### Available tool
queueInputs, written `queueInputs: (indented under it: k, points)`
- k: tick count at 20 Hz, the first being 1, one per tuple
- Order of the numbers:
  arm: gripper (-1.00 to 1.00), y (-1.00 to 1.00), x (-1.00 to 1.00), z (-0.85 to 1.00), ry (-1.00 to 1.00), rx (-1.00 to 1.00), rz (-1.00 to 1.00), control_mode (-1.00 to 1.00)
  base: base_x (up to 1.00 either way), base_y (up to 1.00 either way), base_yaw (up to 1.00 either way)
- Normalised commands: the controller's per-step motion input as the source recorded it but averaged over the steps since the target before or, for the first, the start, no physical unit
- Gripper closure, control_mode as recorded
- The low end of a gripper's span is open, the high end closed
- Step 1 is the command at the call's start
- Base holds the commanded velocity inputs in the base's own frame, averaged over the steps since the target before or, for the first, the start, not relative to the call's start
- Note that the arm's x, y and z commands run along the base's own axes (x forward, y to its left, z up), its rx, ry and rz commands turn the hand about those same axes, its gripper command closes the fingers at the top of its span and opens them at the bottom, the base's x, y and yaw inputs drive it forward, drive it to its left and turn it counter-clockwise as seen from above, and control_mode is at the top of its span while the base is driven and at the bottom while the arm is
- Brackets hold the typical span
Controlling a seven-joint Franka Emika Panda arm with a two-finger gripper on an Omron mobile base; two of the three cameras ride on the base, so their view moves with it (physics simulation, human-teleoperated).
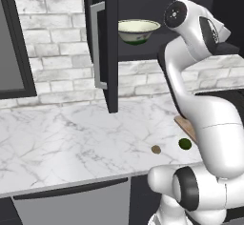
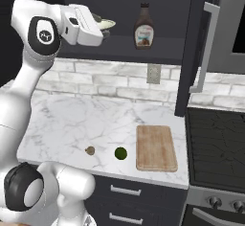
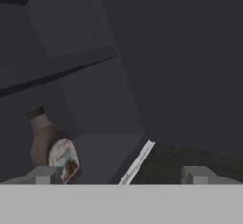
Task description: Open the cabinet. Place the bowl and condiment on the counter. Then place the lime and garlic on the cutting board.
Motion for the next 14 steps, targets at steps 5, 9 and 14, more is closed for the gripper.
queueInputs:
  k: [5,9,14]
  points:
    - [-1.0,-0.15,0.0,0.0,0.02,0.02,0.15,-1.0,0.0,0.0,0.0]
    - [-1.0,-0.04,0.0,0.0,0.03,0.02,0.14,-1.0,0.0,0.0,0.0]
    - [-1.0,0.0,0.0,0.0,0.08,0.0,0.08,-1.0,0.0,0.0,0.0]
